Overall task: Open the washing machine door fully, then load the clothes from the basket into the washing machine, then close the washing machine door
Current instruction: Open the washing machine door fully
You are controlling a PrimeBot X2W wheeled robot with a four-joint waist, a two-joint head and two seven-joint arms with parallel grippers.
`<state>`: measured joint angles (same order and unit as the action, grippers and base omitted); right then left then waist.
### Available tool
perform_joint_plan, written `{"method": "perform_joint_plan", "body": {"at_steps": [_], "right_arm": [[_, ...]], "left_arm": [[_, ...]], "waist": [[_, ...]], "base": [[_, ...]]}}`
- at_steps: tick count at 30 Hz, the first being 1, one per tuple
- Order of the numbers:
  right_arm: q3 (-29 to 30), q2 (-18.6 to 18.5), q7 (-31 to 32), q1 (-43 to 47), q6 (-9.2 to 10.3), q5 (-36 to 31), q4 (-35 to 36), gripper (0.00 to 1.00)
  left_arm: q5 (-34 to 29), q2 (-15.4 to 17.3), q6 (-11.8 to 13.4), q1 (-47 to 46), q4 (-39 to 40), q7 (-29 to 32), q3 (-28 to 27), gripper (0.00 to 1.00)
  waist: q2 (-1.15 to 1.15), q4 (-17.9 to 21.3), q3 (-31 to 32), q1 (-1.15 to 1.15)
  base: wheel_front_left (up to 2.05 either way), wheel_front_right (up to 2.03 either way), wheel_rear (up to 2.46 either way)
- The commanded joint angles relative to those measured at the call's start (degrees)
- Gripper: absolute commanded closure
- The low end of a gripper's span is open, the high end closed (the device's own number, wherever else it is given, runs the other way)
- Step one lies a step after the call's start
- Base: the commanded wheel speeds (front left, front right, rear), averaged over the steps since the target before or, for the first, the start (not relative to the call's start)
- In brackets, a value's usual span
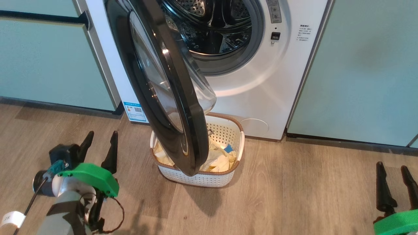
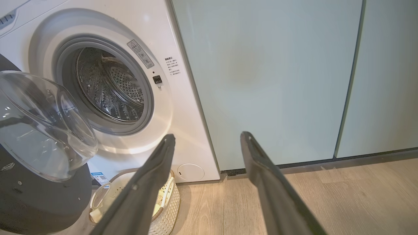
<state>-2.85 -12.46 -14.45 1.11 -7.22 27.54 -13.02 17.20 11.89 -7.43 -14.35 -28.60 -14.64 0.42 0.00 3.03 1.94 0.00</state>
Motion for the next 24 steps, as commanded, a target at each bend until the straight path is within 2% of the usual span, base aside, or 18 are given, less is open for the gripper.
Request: {"method": "perform_joint_plan", "body": {"at_steps": [1, 24], "right_arm": [[-0.59, -1.07, -0.54, -0.58, -0.26, -0.66, 1.71, 0.0], [-0.73, -0.68, -0.54, -0.81, -0.26, -1.94, 0.59, 0.0]], "left_arm": [[-0.25, 1.8, -0.05, -2.72, 1.38, -0.36, -1.67, 0.0], [0.48, 1.73, -0.05, -3.18, -0.09, -0.36, -0.46, 0.0]], "waist": [[0.0, 0.13, -0.05, 0.0], [0.0, 0.7, -0.06, 0.0]], "base": [[0.0, 0.0, 0.0], [0.0, 0.0, 0.0]]}}
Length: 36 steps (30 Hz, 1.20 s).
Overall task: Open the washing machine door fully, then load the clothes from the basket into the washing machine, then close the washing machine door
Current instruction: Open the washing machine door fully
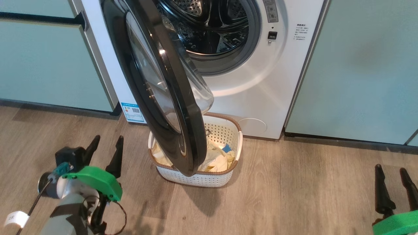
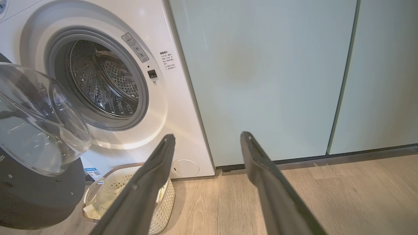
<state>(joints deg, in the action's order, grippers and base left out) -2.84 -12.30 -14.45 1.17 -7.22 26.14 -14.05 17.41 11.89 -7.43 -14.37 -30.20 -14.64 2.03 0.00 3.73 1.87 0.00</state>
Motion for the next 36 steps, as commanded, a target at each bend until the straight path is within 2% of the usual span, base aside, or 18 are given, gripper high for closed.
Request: {"method": "perform_joint_plan", "body": {"at_steps": [1, 2, 4, 5, 16, 22, 29, 36], "right_arm": [[-0.76, -0.82, -0.54, -0.84, -0.26, -0.56, 1.56, 0.0], [-0.75, -0.8, -0.54, -0.81, -0.26, -0.57, 1.49, 0.0], [-0.75, -0.77, -0.54, -0.78, -0.26, -0.58, 1.36, 0.0], [-0.74, -0.74, -0.54, -0.77, -0.26, -0.59, 1.3, 0.0], [-0.72, -0.13, -0.55, -0.51, -0.26, -0.72, 1.34, 0.0], [-0.42, 0.08, -0.55, -0.09, -0.26, -0.64, 1.39, 0.0], [-0.27, 0.21, -0.55, 0.13, -0.26, -0.65, 1.36, 0.0], [-0.1, 0.46, -0.55, 0.24, -0.26, -0.63, 1.27, 0.0]], "left_arm": [[0.27, 1.66, -0.05, -3.18, 1.48, -0.36, -2.11, 0.07], [0.3, 1.58, -0.05, -3.24, 1.47, -0.36, -2.1, 0.28], [0.63, 1.43, -0.05, -3.47, 1.44, -0.36, -1.84, 0.89], [1.06, 1.38, -0.05, -3.69, 1.55, -0.36, -1.76, 1.0], [6.72, 2.88, 0.01, -9.58, 3.78, -0.36, -3.98, 1.0], [8.22, 3.5, 2.25, -15.65, 9.42, 1.55, -5.76, 1.0], [10.66, 0.71, 5.5, -22.64, 20.51, 8.51, -4.7, 1.0], [10.74, -3.9, 8.12, -28.11, 30.23, 17.09, 1.58, 1.0]], "waist": [[0.0, 0.02, 0.02, 0.0], [0.0, 0.0, 0.03, 0.0], [0.0, -0.03, 0.04, 0.0], [0.0, -0.06, 0.03, 0.0], [0.0, -0.66, -0.14, 0.0], [0.0, -1.05, -0.05, 0.0], [0.0, -1.41, -0.01, 0.0], [0.0, -1.75, -0.09, 0.0]], "base": [[0.0, 0.0, 0.0], [0.0, 0.0, 0.0], [0.0, 0.0, 0.0], [0.0, 0.0, 0.0], [0.0, 0.0, 0.0], [0.0, 0.0, 0.0], [0.0, 0.0, 0.0], [0.0, 0.0, 0.0]]}}
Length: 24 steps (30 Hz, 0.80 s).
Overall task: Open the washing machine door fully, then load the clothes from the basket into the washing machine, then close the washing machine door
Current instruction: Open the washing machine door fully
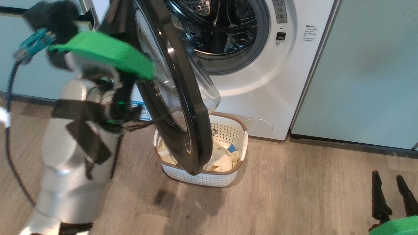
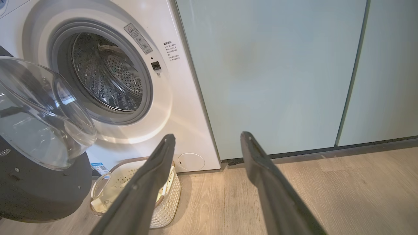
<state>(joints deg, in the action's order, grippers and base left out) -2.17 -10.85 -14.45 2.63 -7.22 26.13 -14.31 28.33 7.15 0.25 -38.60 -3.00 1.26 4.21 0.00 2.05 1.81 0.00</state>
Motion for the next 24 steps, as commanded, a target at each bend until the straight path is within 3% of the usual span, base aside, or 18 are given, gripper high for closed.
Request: {"method": "perform_joint_plan", "body": {"at_steps": [1, 8, 12, 20, 24], "right_arm": [[-0.8, -0.93, -0.55, -1.2, -0.26, -0.64, 1.53, 0.0], [-1.1, -0.86, -0.55, -1.34, -0.26, -0.6, 1.35, 0.0], [-1.31, -0.96, -0.55, -1.49, -0.26, -0.59, 1.25, 0.0], [-1.42, -1.09, -0.55, -1.69, -0.26, -0.56, 1.18, 0.0], [-1.57, -1.03, -0.55, -1.89, -0.26, -0.5, 1.08, 0.0]], "left_arm": [[-0.33, 0.14, 0.76, -4.46, 4.14, 2.18, 0.56, 1.0], [0.29, -3.23, 2.63, -6.34, 9.39, 6.22, 8.74, 1.0], [4.02, -4.09, 4.18, -5.99, 11.81, 7.33, 15.04, 1.0], [8.56, -4.25, 9.7, -4.73, 14.17, 4.73, 29.59, 1.0], [11.29, -4.26, 11.32, -3.31, 13.1, 3.38, 36.43, 1.0]], "waist": [[0.0, -0.09, -0.03, 0.0], [0.0, 0.0, -0.11, 0.0], [0.0, 0.33, -0.14, 0.0], [0.0, 0.87, -0.39, 0.0], [0.0, 1.12, -0.6, 0.0]], "base": [[0.0, 0.0, 0.0], [0.0, 0.0, 0.0], [0.0, 0.0, 0.0], [0.0, 0.0, 0.0], [0.0, 0.0, 0.0]]}}
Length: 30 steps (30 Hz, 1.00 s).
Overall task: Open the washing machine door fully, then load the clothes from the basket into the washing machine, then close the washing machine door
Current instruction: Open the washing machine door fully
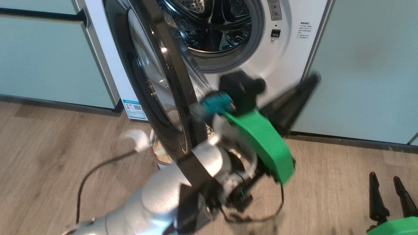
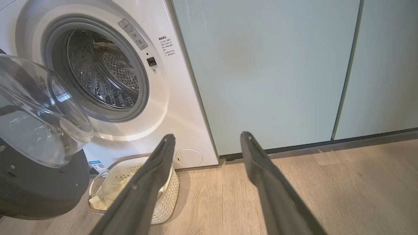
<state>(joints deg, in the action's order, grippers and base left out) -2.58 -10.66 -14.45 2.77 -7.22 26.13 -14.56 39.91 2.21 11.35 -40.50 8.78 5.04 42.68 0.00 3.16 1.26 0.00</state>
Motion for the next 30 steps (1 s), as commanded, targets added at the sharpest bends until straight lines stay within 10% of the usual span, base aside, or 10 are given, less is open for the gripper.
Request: {"method": "perform_joint_plan", "body": {"at_steps": [1, 30], "right_arm": [[-1.18, -1.22, -0.55, -2.08, -0.26, -0.47, 1.32, 0.0], [-2.04, -2.02, -0.55, -2.65, -0.26, -0.33, 1.2, 0.0]], "left_arm": [[-0.26, 0.68, 0.46, -1.05, 0.6, -0.74, -0.42, 1.0], [2.02, 0.67, 4.49, 4.52, -25.2, -18.92, 19.79, 1.0]], "waist": [[0.0, 0.04, -0.11, 0.0], [0.0, 1.07, -0.93, 0.0]], "base": [[0.0, 0.0, 0.0], [0.0, 0.0, 0.0]]}}
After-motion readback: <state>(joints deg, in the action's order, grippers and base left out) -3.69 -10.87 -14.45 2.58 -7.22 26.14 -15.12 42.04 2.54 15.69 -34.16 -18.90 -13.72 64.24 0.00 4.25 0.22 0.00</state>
